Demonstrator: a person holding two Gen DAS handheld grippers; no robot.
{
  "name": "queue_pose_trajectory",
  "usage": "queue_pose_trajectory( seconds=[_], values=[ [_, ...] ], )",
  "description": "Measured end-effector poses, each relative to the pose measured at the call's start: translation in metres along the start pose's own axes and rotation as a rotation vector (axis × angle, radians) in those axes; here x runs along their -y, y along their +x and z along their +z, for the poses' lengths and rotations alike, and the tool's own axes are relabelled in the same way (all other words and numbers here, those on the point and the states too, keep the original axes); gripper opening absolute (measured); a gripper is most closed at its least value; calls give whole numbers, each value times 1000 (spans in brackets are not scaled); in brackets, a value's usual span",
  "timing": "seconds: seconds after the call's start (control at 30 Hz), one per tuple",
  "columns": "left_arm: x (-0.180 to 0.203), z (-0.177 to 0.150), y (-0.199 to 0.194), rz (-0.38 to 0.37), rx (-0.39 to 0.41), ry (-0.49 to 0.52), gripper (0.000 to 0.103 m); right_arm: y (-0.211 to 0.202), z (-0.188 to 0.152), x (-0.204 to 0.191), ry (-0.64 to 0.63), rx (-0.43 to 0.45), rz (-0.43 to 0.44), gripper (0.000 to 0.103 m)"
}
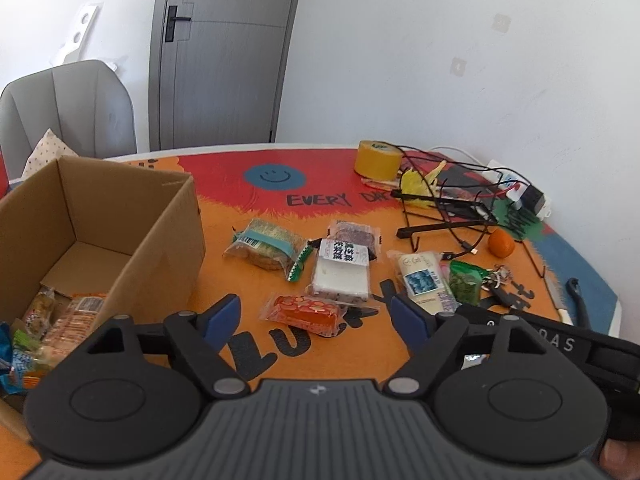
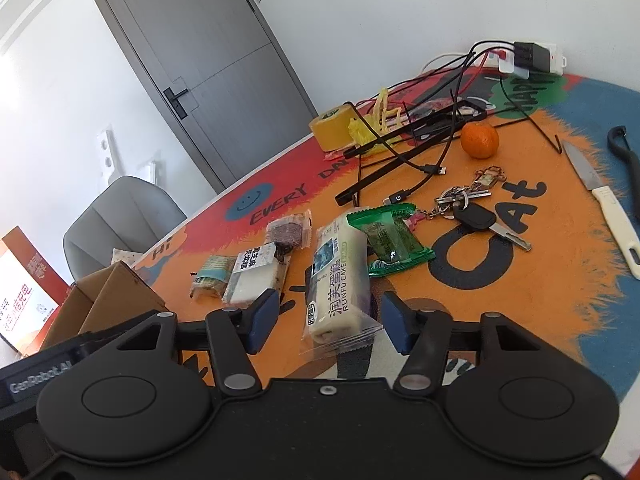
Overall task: Organize snacks
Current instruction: 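Move both open grippers back over the snacks on the table, then grasp the orange packet with the left gripper while the right grasps the white cake bar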
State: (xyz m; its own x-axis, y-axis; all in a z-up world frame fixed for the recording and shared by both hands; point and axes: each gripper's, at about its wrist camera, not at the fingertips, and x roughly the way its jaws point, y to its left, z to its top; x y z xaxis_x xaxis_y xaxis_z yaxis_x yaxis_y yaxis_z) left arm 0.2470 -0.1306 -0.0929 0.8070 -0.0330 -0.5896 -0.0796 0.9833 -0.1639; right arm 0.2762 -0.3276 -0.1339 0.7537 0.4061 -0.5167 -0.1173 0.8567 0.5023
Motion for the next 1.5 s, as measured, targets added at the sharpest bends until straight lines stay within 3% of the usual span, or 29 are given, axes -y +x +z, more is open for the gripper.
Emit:
queue_pose_trajectory(
  seconds=[0.47,0.7,0.77,0.93,1.03,1.17,1.5],
  values=[
    [1,-7,62,84,-80,7,79,37,5,11,-3,-44,9,55],
    [-3,-8,75,77,-77,7,79,47,7,10,-12,-53,6,56],
    [-3,-9,76,66,-78,6,75,49,7,8,-22,-51,-1,56],
    [-1,-9,75,28,-73,8,53,53,6,2,-49,-48,-20,56],
    [0,-9,73,24,-73,9,46,52,3,-3,-73,-49,-40,44],
    [-4,-9,67,23,-72,-13,45,47,0,-3,-80,-52,-43,30],
    [-8,-5,30,-13,-23,-21,45,22,-6,-11,-74,-14,-27,24]
  ],
)
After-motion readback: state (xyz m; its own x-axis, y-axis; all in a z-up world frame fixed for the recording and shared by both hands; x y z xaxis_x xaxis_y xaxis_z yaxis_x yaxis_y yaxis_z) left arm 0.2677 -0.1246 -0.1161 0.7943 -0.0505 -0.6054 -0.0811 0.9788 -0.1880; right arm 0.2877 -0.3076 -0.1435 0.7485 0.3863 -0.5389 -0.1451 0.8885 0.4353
